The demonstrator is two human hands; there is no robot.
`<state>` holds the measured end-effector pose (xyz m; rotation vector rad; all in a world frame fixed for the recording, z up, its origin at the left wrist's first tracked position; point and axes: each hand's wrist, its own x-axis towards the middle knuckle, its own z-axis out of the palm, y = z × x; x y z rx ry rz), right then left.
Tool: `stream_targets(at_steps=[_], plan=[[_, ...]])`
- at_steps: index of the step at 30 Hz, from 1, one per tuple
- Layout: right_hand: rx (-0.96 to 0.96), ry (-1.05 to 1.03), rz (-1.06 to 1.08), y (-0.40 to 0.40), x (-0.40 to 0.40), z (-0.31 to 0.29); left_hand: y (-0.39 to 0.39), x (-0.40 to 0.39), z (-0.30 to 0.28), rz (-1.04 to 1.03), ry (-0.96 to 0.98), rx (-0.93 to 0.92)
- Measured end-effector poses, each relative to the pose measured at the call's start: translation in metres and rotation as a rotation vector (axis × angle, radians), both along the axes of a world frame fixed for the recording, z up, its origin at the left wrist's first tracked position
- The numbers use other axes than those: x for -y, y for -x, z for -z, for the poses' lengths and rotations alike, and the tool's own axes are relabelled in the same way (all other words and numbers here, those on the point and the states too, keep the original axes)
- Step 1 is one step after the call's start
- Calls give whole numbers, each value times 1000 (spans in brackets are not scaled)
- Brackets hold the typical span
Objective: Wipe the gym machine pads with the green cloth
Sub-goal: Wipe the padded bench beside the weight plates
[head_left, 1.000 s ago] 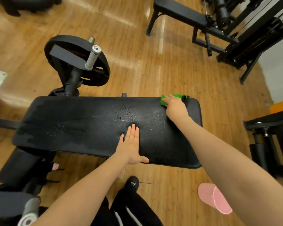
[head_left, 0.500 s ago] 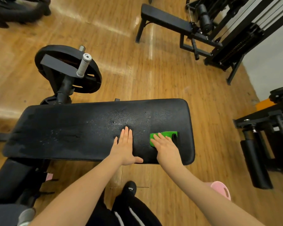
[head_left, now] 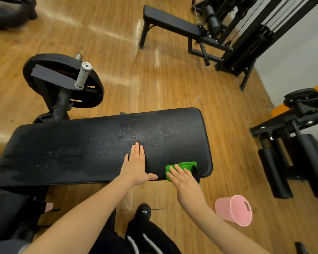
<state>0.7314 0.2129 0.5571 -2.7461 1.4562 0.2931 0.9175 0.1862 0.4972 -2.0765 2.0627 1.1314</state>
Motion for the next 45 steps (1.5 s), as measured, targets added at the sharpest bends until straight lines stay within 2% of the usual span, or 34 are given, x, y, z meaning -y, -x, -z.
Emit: stream_targets(at_steps=[3, 7, 12, 16, 21, 25, 32, 35, 41, 45], plan=[[18, 1, 11, 1, 1, 0, -1, -12, 2, -61, 37, 7], [11, 12, 23, -13, 4, 3, -1, -26, 10, -260, -4, -67], [4, -3, -67, -32, 8, 14, 1, -26, 12, -220, -9, -51], [-39, 5, -122, -8, 11, 9, -4, -25, 12, -197, -22, -46], [-23, -41, -77, -1, 20, 0, -6, -25, 11, -186, -51, -49], [92, -92, 2, -28, 69, -17, -6, -20, 7, -164, -67, -27], [-54, 9, -16, -74, 197, -18, -5, -20, 11, -145, -85, 3], [-64, -48, 77, -89, 226, -6, -4, -18, 12, -144, -118, 6], [-102, -39, -19, -84, 196, 7, -5, -18, 14, -150, -135, 1], [-73, -70, -67, -68, 141, 7, -5, -20, 14, -158, -133, 5]])
